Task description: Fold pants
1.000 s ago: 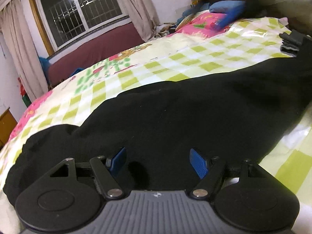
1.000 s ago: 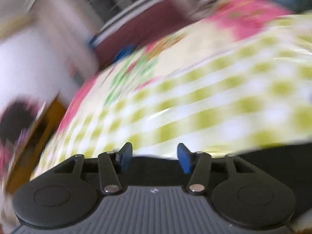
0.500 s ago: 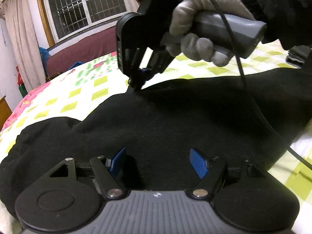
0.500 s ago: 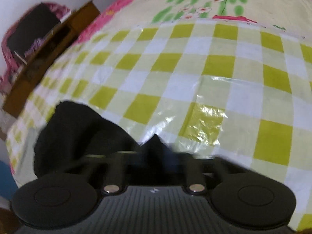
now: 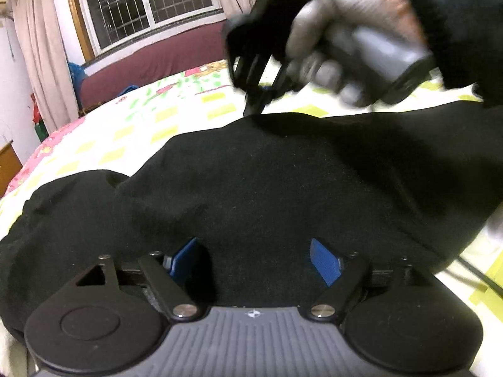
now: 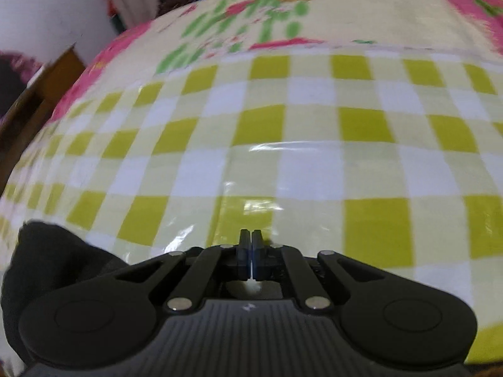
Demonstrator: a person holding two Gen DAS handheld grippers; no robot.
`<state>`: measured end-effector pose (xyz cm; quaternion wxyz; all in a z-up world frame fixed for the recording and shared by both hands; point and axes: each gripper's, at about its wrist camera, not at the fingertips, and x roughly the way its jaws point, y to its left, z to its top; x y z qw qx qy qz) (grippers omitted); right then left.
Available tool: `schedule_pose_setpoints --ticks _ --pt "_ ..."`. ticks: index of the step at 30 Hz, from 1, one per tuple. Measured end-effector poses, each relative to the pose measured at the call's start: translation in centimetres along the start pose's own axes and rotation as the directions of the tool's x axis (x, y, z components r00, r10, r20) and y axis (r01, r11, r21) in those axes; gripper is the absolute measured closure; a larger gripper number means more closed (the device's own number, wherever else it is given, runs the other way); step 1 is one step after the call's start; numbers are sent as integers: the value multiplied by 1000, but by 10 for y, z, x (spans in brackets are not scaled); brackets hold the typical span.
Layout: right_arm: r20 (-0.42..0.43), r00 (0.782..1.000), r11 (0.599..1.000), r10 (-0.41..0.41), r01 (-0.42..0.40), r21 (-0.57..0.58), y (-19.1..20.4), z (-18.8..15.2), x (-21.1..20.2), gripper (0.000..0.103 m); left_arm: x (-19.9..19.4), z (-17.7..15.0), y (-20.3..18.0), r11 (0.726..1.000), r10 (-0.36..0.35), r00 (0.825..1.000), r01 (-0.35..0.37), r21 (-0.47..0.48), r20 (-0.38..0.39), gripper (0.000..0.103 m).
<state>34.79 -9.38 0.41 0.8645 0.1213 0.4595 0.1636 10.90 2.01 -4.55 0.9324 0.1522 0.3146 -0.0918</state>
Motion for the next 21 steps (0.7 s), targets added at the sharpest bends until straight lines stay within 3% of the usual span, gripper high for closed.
schedule_pose_setpoints --ticks 3,5,9,11,13,15,17,21 --pt "120 991 995 63 -72 73 -24 -21 -70 95 -3 0 -8 999 33 999 -34 38 26 11" --pt "173 983 989 60 -82 125 -51 -48 -116 95 -6 0 -14 997 48 998 -50 57 46 11" --pt "236 968 957 -88 17 288 -127 -124 -198 89 -14 3 -21 996 50 996 -55 73 72 11" --pt "264 944 905 -199 74 418 -174 -165 -237 85 -18 4 -27 993 57 995 -65 98 79 11" --pt "297 912 836 -281 81 543 -217 -200 -269 84 -22 7 -38 990 57 995 -66 122 76 11" --pt "307 893 760 -329 57 647 -254 -230 -292 84 -27 10 -48 988 48 996 -58 142 72 11" --pt "341 882 720 -325 -3 694 -278 -250 -302 84 -32 13 -60 984 39 997 -51 170 72 11" --pt "389 867 708 -310 -63 703 -298 -255 -293 72 -41 18 -85 972 14 998 -28 234 58 11"
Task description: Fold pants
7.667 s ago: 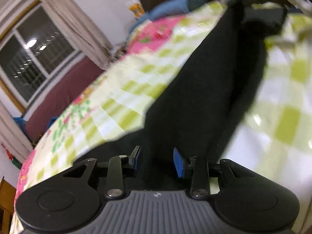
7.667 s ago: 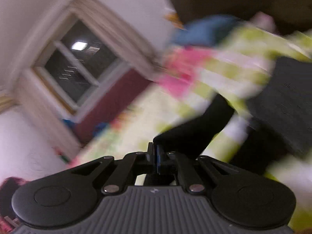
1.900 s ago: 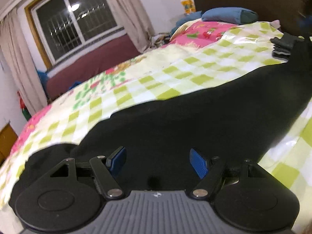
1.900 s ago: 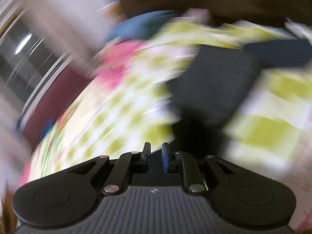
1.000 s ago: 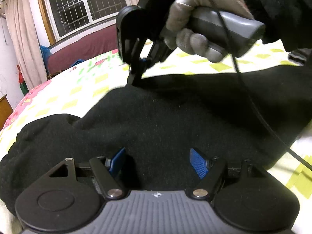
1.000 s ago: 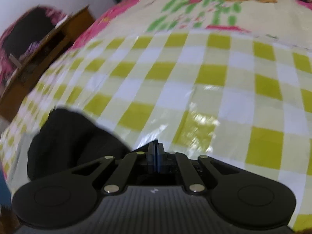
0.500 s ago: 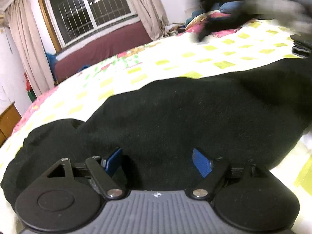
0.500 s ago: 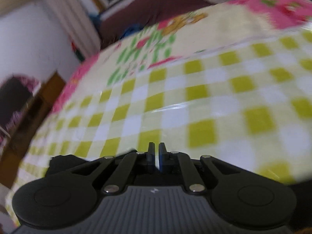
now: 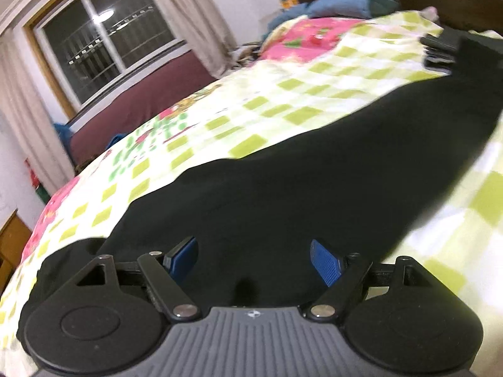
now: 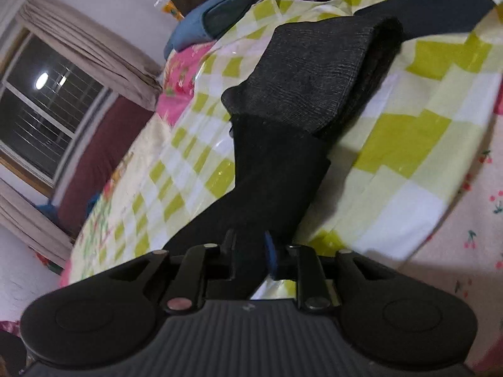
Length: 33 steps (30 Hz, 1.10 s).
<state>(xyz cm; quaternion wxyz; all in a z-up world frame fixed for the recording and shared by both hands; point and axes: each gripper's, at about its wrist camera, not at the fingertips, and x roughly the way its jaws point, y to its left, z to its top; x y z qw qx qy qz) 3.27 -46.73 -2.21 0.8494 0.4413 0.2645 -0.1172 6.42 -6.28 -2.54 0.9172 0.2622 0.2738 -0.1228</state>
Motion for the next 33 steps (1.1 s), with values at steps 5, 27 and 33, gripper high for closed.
schedule_pose_setpoints --ticks 5,27,33 --pt "-1 1000 999 12 -12 53 -16 4 23 73 -10 14 -19 996 -3 1000 1 94 21 11" --pt "122 992 1000 -9 11 -23 -35 26 -11 66 1 34 -53 984 -70 997 66 167 16 11" --pt "86 996 999 -27 31 -40 -39 16 3 62 0 36 -56 982 -69 998 66 178 10 11"
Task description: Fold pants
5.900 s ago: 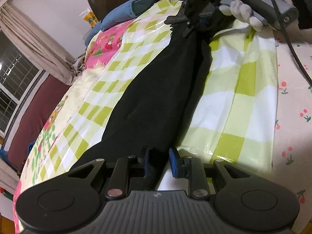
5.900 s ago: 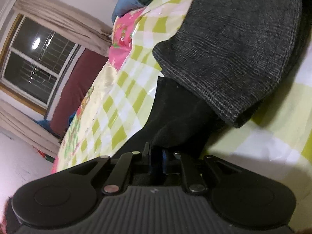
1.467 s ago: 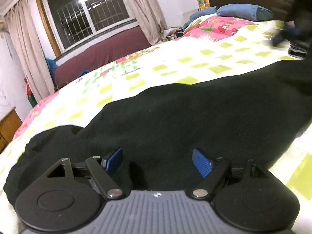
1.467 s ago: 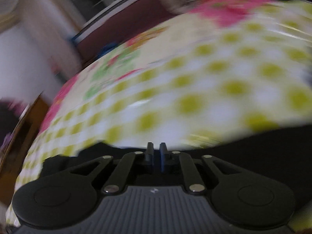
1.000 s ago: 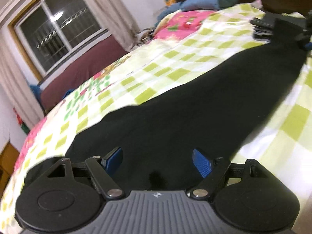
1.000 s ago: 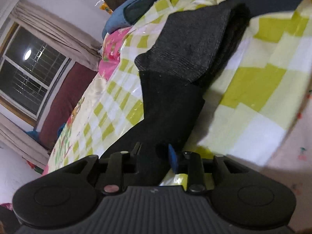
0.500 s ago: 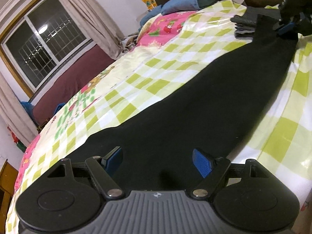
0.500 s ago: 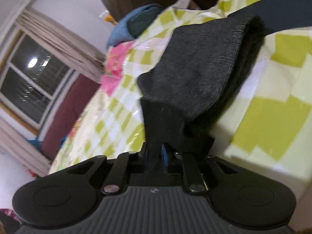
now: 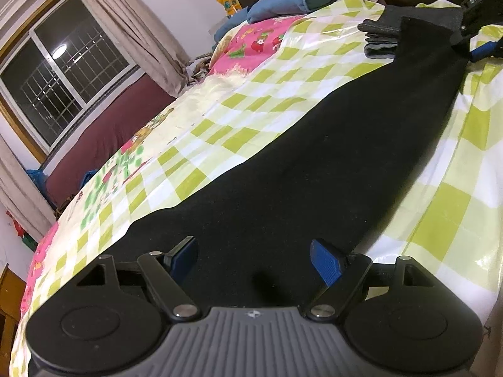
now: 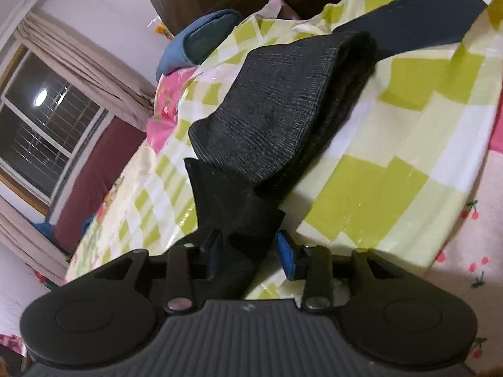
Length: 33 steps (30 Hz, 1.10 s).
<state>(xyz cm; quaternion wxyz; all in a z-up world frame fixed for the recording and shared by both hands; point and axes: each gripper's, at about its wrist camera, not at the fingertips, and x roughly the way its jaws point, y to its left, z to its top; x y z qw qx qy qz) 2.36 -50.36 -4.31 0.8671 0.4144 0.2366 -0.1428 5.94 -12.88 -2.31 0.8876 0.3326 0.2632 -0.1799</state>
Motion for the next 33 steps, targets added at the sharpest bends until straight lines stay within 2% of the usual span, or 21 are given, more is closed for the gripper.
schedule_pose_setpoints --ticks 4,7,10,11,15,17,19,26,28,29,30,33 --pt "1 1000 1000 -7 7 -24 9 -1 3 58 1 3 -5 1000 2 1000 -1 19 -1 11" --pt "30 999 993 12 -8 -117 27 -4 4 51 3 7 -7 1000 -2 1000 2 28 -4 11" --pt "60 998 978 -11 23 -207 41 -10 10 51 5 10 -12 999 1 1000 -1 48 -7 11" --pt "67 998 976 -11 25 -215 41 -11 11 53 6 11 -13 999 2 1000 -1 50 -9 11" --pt "98 995 976 12 10 -218 43 -11 11 88 8 12 -16 998 1 1000 0 60 -15 11" --pt "133 991 961 30 8 -275 54 -13 8 89 11 13 -17 998 1 1000 0 66 -20 11" --pt "132 990 948 45 -1 -317 61 -14 10 89 12 14 -18 998 0 1000 1 68 -23 11" --pt "114 993 969 -14 41 -245 44 -12 20 77 11 13 -18 998 -6 1000 7 65 -20 11" --pt "112 994 958 -12 44 -283 46 -14 18 70 11 13 -17 998 -8 1000 9 61 -20 11" --pt "116 993 950 -18 53 -306 47 -14 16 58 11 13 -17 998 -9 1000 10 60 -21 11" --pt "124 992 949 -26 64 -308 46 -15 14 53 11 14 -16 998 -10 1000 11 59 -20 11" --pt "116 992 973 -58 82 -215 29 -7 16 50 12 13 -16 998 -14 1000 15 53 -18 11"
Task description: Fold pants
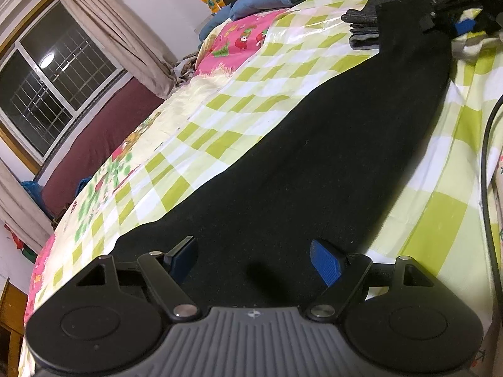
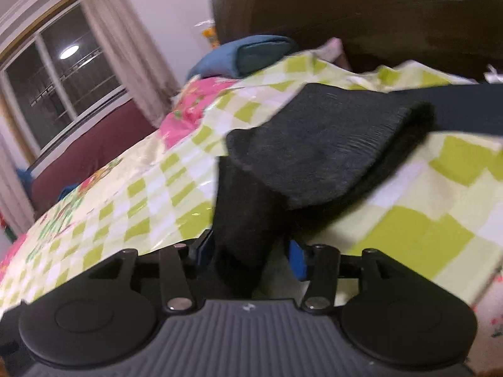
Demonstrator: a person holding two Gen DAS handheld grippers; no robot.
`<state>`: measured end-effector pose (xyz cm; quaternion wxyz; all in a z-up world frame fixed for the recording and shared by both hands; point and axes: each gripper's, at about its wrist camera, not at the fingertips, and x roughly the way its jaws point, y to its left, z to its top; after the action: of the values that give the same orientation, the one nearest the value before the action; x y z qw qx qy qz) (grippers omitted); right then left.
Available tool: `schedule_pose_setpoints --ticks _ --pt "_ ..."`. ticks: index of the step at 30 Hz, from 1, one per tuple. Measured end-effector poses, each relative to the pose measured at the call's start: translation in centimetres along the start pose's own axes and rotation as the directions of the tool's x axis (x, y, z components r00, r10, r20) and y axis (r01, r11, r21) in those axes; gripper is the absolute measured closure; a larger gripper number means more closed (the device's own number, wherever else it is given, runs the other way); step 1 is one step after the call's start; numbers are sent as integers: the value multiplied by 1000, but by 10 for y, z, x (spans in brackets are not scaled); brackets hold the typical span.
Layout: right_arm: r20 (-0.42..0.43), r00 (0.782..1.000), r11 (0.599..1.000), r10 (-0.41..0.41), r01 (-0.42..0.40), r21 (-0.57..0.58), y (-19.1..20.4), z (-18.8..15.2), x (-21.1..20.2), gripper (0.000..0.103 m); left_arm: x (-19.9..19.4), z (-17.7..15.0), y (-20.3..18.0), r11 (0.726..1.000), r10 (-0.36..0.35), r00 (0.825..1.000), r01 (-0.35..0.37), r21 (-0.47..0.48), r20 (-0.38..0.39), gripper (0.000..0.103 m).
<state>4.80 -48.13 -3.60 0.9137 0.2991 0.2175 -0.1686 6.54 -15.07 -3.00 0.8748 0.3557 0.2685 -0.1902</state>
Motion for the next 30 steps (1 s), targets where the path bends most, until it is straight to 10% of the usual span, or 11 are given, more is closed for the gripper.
schedule_pose_setpoints --ticks 5,8,13,17,22,30 --pt "-110 981 974 162 -142 175 -17 5 34 50 1 1 -1 1000 -2 1000 2 -8 5 11" --pt "-167 957 948 236 -189 255 -13 1 40 92 1 2 0 1000 -7 1000 7 -14 7 11" --pt "-84 925 879 371 -321 353 -7 8 13 93 0 4 -1 1000 -19 999 19 -15 29 11" --pt "-120 932 844 342 -248 475 -18 14 24 93 -2 2 -4 1000 -28 999 29 -9 45 11" --pt "-69 900 844 431 -375 385 37 35 -9 93 -5 -9 4 998 -42 997 45 -42 68 11" --pt "-209 836 860 508 -507 63 217 30 -22 93 -30 -51 77 980 72 993 -52 -193 94 11"
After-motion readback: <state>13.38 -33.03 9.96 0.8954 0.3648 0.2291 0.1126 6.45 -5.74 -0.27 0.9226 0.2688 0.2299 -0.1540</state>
